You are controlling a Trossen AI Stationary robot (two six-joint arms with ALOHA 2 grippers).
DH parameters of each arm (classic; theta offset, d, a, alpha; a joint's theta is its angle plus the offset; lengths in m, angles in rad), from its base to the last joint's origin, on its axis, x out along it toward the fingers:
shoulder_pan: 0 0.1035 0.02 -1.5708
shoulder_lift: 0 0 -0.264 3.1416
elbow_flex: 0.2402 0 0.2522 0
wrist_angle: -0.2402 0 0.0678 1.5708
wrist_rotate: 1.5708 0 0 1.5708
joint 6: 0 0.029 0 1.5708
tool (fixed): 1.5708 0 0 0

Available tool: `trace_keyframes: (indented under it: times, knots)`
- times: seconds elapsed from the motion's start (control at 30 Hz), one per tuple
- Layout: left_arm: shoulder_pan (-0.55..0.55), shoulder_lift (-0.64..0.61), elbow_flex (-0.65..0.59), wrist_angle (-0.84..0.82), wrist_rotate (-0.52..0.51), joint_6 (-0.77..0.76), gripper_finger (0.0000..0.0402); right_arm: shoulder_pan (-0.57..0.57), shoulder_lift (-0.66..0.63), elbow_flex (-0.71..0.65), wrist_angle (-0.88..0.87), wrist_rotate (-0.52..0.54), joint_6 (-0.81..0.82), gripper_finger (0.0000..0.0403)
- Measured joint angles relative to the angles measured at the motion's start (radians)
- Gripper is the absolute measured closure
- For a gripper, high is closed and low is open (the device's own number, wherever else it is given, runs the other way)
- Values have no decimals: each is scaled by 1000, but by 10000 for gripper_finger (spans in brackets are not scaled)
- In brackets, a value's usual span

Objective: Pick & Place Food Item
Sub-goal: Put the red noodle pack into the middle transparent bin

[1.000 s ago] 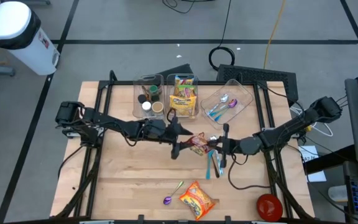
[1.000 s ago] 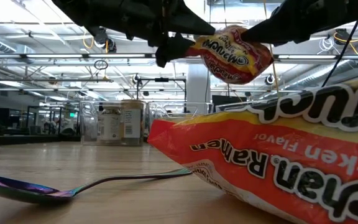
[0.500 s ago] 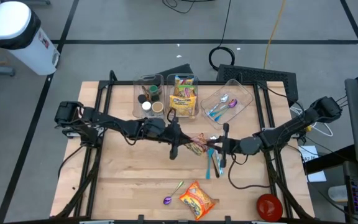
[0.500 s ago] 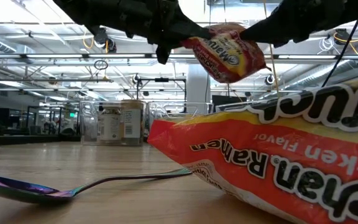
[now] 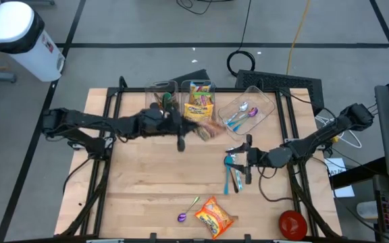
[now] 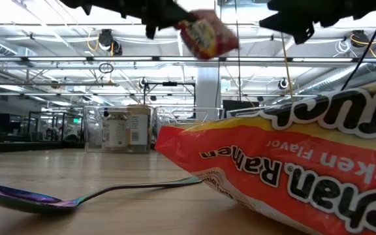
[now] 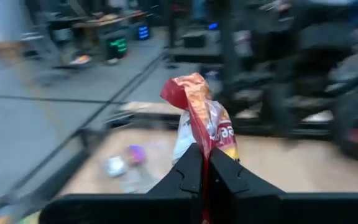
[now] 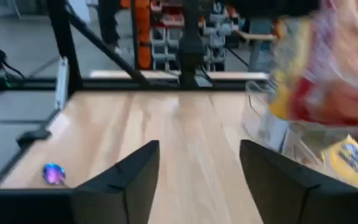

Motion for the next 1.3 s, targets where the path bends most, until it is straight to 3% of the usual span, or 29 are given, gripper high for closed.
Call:
trace_keyframes:
  times: [0.17,0.33,0.67,0.87,1.17,1.3]
  knots:
    - [126,-4,0,-17,-57,-25,393,14,-46,0,-19,2,-17,173]
    - [265,75,-2,51,-47,-148,397,13,-63,0,-58,3,-22,181]
    - [453,382,-1,465,-56,-440,395,11,-62,0,-86,7,-25,197]
    - [482,498,-1,538,-63,-551,389,10,-62,0,-87,7,-25,198]
    - [467,521,0,536,-129,-560,392,10,-62,0,-87,8,-48,199]
    - [467,519,0,509,-130,-558,363,10,-62,0,-87,8,-47,199]
